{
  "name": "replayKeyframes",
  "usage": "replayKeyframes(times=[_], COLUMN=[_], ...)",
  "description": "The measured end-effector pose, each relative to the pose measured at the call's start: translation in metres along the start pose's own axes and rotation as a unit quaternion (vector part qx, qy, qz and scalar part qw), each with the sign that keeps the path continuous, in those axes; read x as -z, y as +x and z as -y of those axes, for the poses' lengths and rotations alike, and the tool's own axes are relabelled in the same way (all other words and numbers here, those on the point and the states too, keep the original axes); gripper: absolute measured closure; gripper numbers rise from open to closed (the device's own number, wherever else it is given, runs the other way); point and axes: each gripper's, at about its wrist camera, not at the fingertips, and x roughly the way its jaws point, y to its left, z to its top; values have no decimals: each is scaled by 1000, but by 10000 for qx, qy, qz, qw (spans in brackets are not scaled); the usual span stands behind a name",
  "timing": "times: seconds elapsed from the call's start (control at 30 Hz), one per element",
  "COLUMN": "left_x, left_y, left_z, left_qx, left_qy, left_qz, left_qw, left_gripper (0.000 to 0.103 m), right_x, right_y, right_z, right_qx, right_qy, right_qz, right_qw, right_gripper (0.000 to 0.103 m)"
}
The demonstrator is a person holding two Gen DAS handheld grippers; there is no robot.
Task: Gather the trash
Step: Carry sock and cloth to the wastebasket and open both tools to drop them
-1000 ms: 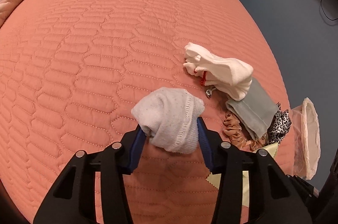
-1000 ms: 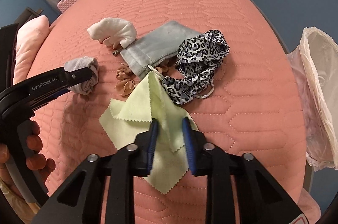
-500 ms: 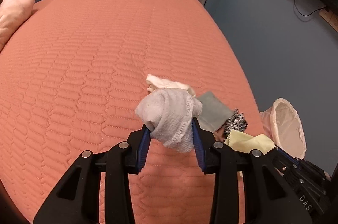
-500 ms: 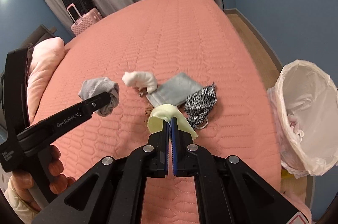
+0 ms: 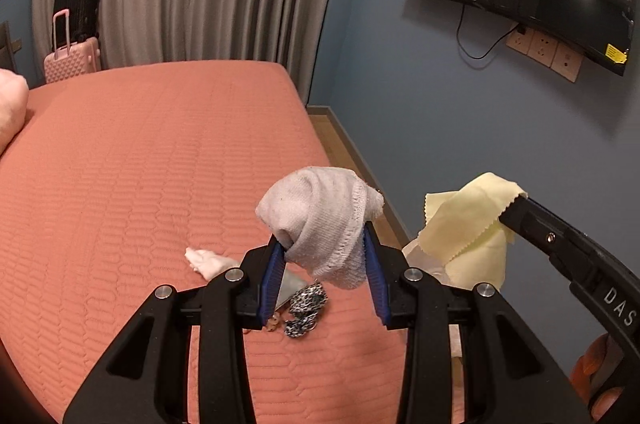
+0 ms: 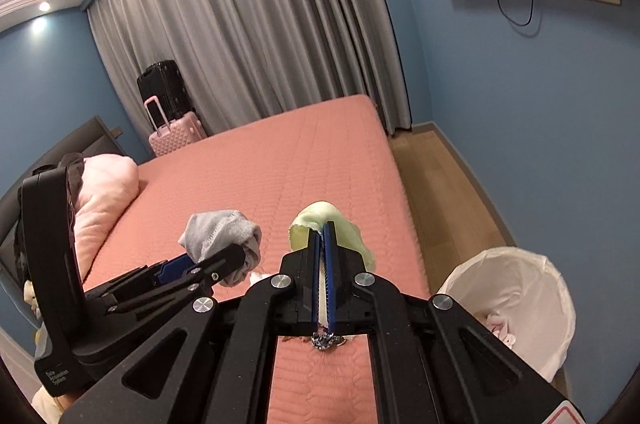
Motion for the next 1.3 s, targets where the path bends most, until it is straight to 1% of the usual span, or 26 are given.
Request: replayKeyframes(times=[0.1,0.23,0.47,0.6,0.73,1.03,1.3], left_x=[-10,-15,-17,-16,-11,-4,1], left_y=[-7,-16,-26,-25,-22,-3,20], left_z=[21,43,79,97,111,143,168], left_qx=[127,272,488,576,666,803,923], left_qy=[182,393,669,819,920,1161,1343], left_qz=[142,285,407,382,306,105,-173], left_qw=[9997,9985,9957,9942,9931,9899,9865], left_gripper=[67,67,67,67,67,66,62], right_x=[-17,-33,-40,-36,-29,-17,-7], right_y=[-25,-53,-83,-92,-92,-94,-86], right_z=[10,23,53,71,82,111,137], right_qx=[64,163,351,461,583,795,928], right_qy=[-10,-9,117,246,335,531,705], right_qz=[267,543,778,797,786,699,515], right_qw=[9996,9984,9963,9954,9946,9930,9919], right_gripper=[100,100,100,100,100,100,100])
